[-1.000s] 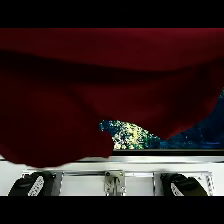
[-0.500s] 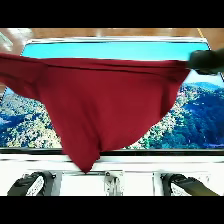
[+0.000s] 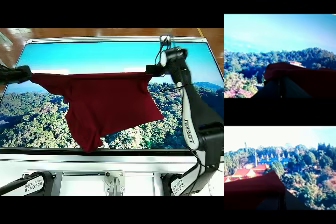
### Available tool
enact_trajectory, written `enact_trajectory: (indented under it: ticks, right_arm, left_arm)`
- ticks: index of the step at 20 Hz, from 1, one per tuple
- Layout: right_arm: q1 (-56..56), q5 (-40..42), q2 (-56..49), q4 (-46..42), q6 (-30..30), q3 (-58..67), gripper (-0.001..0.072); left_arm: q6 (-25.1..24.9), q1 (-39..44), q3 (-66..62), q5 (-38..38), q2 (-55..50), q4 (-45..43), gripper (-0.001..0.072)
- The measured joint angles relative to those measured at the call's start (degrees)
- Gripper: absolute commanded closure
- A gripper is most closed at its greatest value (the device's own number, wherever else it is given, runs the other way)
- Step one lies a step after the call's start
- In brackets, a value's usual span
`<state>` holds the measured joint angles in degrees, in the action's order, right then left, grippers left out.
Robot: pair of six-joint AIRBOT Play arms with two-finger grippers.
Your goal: Fold the shirts.
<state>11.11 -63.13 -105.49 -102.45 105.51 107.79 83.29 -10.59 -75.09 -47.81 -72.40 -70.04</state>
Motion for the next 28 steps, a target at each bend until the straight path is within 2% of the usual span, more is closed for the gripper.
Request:
enact_trajectory:
  ticks: [4, 5, 6, 7, 8, 12, 15, 17, 21, 25, 28]
  right_arm:
    - [-0.07, 2.67, -5.66, 5.14, 3.3, 0.0, 0.0637]
    - [-0.04, 3.26, -6.38, 7.48, 3.67, 0.0, 0.0512]
    - [0.02, 3.76, -6.86, 9.68, 3.98, 0.0, 0.0247]
    - [-0.02, 3.89, -6.95, 11.45, 4.0, 0.0, 0.0129]
    - [-0.31, 3.74, -6.62, 12.92, 3.3, 0.02, 0.0129]
    - [-3.72, -3.96, -0.87, 13.68, -5.57, 0.09, 0.013]
    - [-9.9, -15.32, 3.72, 10.73, -13.49, 0.09, 0.013]
    - [-15.8, -22.73, 5.51, 12.55, -16.31, -0.11, 0.013]
    - [-26.51, -31.71, 6.86, 22.12, -16.74, -3.28, 0.013]
    - [-30.69, -33.46, 7.19, 26.71, -16.63, -7.39, 0.013]
    - [-31.85, -32.28, 7.28, 28.17, -16.7, -10.16, 0.013]
  left_arm:
    - [0.04, 2.93, 0.13, -1.2, -8.59, 5.22, 0.0664]
    - [0.5, 3.89, 0.13, -1.95, -10.49, 6.27, 0.0593]
    - [1.7, 4.83, 0.15, -2.93, -12.33, 7.17, 0.0375]
    - [3.17, 5.33, 0.17, -3.96, -13.64, 7.76, 0.0133]
    - [4.76, 5.44, 0.09, -5.25, -14.64, 8.2, 0.0094]
    - [6.71, 1.68, -2.78, -17.18, -15.96, 9.05, 0.0113]
    - [4.22, -2.8, -1.27, -28.87, -13.66, 9.4, 0.0112]
    - [2.43, -4.57, 4.81, -32.7, -10.34, 9.53, 0.0101]
    - [-1.33, -5.46, 22.64, -30.1, -4.98, 14.47, 0.0101]
    - [-4.92, -2.25, 35.5, -22.01, -3.85, 22.43, 0.0102]
    - [-5.99, 1.36, 39.28, -17.64, -5.11, 25.2, 0.0102]
